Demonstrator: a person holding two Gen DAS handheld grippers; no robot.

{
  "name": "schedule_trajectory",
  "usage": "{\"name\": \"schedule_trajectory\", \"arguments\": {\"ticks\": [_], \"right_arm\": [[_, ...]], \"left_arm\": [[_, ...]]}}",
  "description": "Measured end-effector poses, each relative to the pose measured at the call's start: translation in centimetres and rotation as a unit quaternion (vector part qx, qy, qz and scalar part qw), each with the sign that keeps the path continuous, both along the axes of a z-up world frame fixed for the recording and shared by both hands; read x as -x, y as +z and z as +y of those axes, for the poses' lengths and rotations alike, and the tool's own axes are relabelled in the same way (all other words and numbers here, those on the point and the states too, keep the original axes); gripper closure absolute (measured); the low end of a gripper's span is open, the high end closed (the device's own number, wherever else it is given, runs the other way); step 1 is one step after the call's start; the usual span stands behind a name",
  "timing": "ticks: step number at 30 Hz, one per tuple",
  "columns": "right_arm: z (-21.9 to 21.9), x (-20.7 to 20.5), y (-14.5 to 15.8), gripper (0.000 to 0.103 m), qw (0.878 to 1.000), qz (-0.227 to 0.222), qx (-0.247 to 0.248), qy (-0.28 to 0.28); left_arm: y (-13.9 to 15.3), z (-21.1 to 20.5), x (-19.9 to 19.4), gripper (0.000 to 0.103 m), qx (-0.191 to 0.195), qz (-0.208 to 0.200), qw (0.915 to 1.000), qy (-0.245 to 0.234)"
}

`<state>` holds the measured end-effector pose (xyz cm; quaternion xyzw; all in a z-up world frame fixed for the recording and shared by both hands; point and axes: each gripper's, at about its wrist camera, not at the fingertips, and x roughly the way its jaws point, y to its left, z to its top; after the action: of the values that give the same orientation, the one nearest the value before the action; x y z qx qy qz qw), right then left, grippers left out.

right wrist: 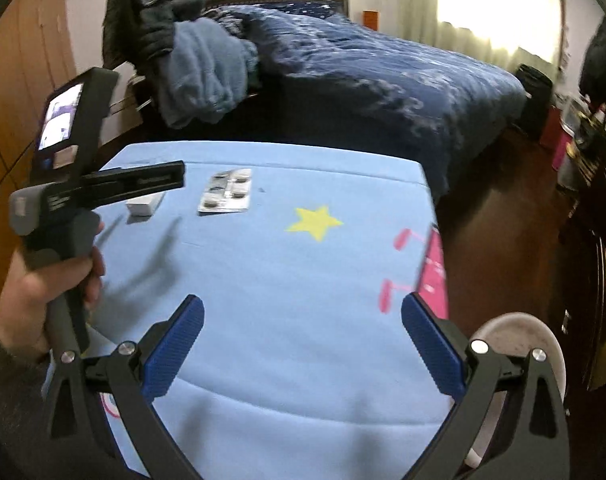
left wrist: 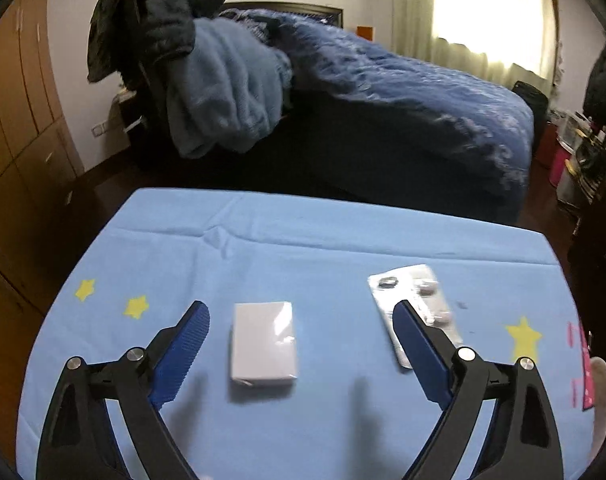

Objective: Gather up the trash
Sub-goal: 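Move both tools back over the table toward the white box and blister, then grasp the white box with left tool while right tool grasps pill blister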

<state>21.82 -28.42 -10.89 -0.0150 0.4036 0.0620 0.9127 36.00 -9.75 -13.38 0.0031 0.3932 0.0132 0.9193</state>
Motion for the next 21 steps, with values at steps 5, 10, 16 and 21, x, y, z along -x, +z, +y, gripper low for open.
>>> {"name": "schedule_trajectory", "arguments": {"ticks": [5, 10, 16, 21], "right_arm": [[1.9, -1.8, -0.5, 0.004, 1.0, 0.009, 0.001, 0.015], [2.9, -4.3, -1.1, 0.004, 1.0, 0.019, -0.006, 0.01], [4.6, -7.3, -2.4, 0.004, 1.0, 0.026, 0.01, 0.01], [6.4, -10.1, -3.5, 0.005, 0.999, 0.035, 0.013, 0.024]], "left_arm": [[-1.5, 1.7, -1.3, 0.018, 0.021, 0.025, 0.9994, 0.008], [-2.8, 2.7, -1.9, 0.032, 0.029, 0.048, 0.9983, 0.017], [-2.8, 2.8, -1.7, 0.063, 0.006, 0.042, 0.999, 0.016], [-2.0, 4.5, -1.4, 0.064, 0.014, 0.027, 0.9989, 0.036]]}}
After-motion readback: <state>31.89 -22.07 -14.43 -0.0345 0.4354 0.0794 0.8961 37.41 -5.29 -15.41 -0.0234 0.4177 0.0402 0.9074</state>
